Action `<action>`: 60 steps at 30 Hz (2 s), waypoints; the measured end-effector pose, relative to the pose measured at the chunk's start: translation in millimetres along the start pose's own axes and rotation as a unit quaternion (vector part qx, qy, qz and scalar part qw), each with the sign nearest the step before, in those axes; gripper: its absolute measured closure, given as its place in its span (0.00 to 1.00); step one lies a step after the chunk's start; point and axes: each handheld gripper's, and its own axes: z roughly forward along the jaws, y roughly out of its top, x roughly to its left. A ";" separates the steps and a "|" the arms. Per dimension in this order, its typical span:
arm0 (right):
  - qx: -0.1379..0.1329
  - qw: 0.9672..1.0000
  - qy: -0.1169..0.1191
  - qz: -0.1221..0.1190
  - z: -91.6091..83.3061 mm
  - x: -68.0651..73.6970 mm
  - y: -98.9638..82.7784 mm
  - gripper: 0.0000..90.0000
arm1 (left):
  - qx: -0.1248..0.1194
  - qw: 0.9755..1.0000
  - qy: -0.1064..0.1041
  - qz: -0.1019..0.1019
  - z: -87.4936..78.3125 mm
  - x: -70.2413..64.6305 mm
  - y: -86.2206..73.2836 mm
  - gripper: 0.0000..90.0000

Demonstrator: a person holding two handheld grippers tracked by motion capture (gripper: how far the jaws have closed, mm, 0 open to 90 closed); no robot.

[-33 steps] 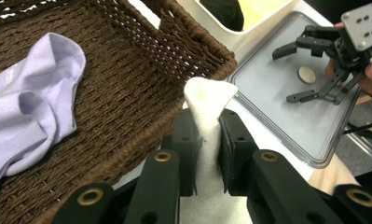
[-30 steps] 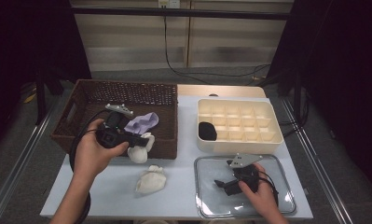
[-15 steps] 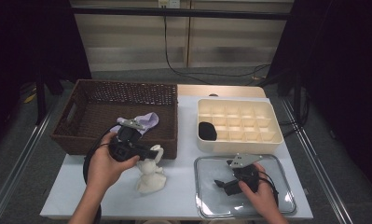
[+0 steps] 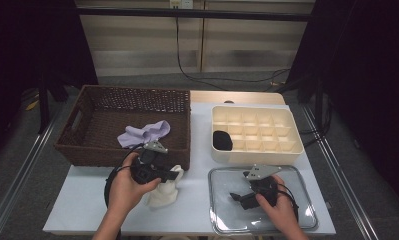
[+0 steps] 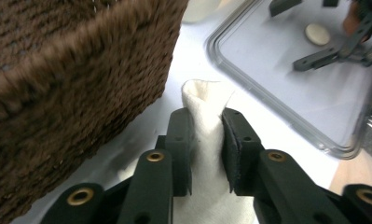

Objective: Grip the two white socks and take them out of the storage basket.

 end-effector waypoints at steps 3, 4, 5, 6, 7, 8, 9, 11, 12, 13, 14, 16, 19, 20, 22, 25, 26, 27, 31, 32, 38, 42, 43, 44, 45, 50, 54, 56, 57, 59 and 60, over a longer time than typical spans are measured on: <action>0.000 1.000 0.000 0.000 0.0 0.0 0.0 0.14 | -0.004 1.000 0.012 0.007 0.0 -0.6 -4.8 0.73; 0.000 1.000 0.000 0.000 0.0 0.1 0.0 0.14 | -0.006 1.000 0.016 0.006 0.2 -1.4 -6.4 0.69; 0.000 1.000 0.000 -0.001 0.0 0.0 0.0 0.14 | -0.009 1.000 0.015 0.006 0.1 -1.6 -7.2 0.64; 0.000 1.000 0.000 0.000 0.0 0.0 0.0 0.14 | -0.017 1.000 0.024 0.006 -0.2 -2.0 -8.1 0.61; 0.000 1.000 0.000 0.000 0.0 0.0 0.0 0.14 | -0.018 0.999 0.032 0.013 0.0 -2.2 -8.8 0.58; 0.000 1.000 0.000 0.000 0.0 0.0 -0.1 0.14 | -0.016 0.999 0.037 0.017 -0.7 -2.2 -8.9 0.56; 0.000 1.000 0.000 -0.001 0.0 0.1 -0.1 0.14 | -0.021 0.999 0.038 0.017 -0.7 -2.2 -9.2 0.54; 0.000 1.000 0.000 0.000 0.0 0.1 -0.1 0.14 | -0.032 0.999 0.035 0.010 -1.3 -2.2 -9.8 0.47; 0.000 1.000 0.000 -0.001 0.0 0.1 -0.1 0.14 | -0.032 0.999 0.039 0.008 -2.5 -1.5 -10.3 0.45; 0.000 1.000 0.000 -0.001 0.0 0.0 -0.1 0.14 | -0.033 0.999 0.042 0.006 -3.7 -0.7 -11.4 0.43; 0.000 1.000 0.000 -0.001 0.0 0.1 -0.1 0.14 | -0.035 0.998 0.044 0.005 -4.3 0.2 -12.9 0.42; 0.000 1.000 0.000 0.000 0.0 0.0 -0.1 0.14 | -0.035 0.998 0.045 0.002 -6.0 1.6 -14.8 0.39; 0.001 1.000 0.001 0.000 0.1 -0.3 0.1 0.14 | -0.035 0.998 0.044 0.002 -9.3 3.3 -18.0 0.37; 0.001 1.000 0.001 0.001 0.1 -0.2 0.2 0.14 | -0.037 0.998 0.046 0.002 -10.1 3.9 -19.6 0.36; 0.001 1.000 0.001 0.000 0.1 -0.1 0.4 0.14 | -0.036 0.998 0.045 -0.002 -11.9 4.8 -22.6 0.34; 0.002 1.000 0.000 0.000 0.1 0.0 0.4 0.14 | -0.034 0.998 0.046 0.000 -13.6 6.1 -25.7 0.32; 0.002 1.000 0.000 0.000 0.1 0.1 0.4 0.14 | -0.033 0.998 0.044 0.003 -13.7 6.0 -26.5 0.31; 0.002 1.000 0.000 0.000 0.0 0.1 0.4 0.14 | -0.035 0.999 0.039 0.003 -13.2 5.5 -27.2 0.30; 0.001 1.000 -0.001 -0.001 -0.1 0.4 0.3 0.14 | -0.031 0.999 0.032 0.015 -9.5 6.1 -28.3 0.27; 0.001 1.000 0.000 -0.001 0.1 0.2 0.4 0.14 | -0.032 0.999 0.029 0.014 -8.6 6.6 -28.8 0.27; 0.001 1.000 -0.001 -0.001 -0.1 0.3 0.2 0.14 | -0.025 0.999 0.018 0.025 -5.0 8.3 -31.0 0.25; 0.001 1.000 0.000 0.000 0.0 0.2 0.2 0.14 | -0.024 0.999 0.009 0.027 -2.1 6.1 -31.1 0.25; 0.001 1.000 0.000 0.001 0.0 0.1 0.3 0.14 | -0.016 0.999 0.010 0.031 -2.0 5.2 -31.2 0.27; 0.000 1.000 0.000 0.001 0.1 0.0 0.2 0.14 | -0.015 0.999 0.011 0.032 -1.5 4.9 -31.6 0.31; 0.001 1.000 0.001 0.000 0.1 -0.2 0.2 0.14 | -0.015 0.999 0.013 0.032 -1.5 4.8 -31.8 0.33; 0.001 1.000 0.001 0.000 0.0 -0.1 0.1 0.14 | -0.011 0.999 0.017 0.032 -2.2 4.9 -32.3 0.41; 0.000 1.000 0.001 0.000 0.1 -0.2 0.2 0.14 | -0.016 0.999 0.024 0.036 -4.4 6.4 -32.8 0.48; 0.001 1.000 0.001 0.001 0.1 -0.1 0.2 0.14 | -0.029 0.998 0.026 0.038 -5.5 5.7 -32.0 0.50; 0.001 1.000 0.001 0.001 0.1 -0.2 0.2 0.14 | -0.034 0.998 0.027 0.040 -6.5 5.2 -31.2 0.50; 0.001 1.000 0.001 0.000 0.1 -0.2 0.2 0.14 | -0.035 0.998 0.020 0.042 -7.7 3.9 -29.6 0.54; 0.001 1.000 0.001 0.000 0.1 -0.1 0.2 0.14 | -0.037 0.998 0.022 0.045 -7.8 3.6 -29.0 0.56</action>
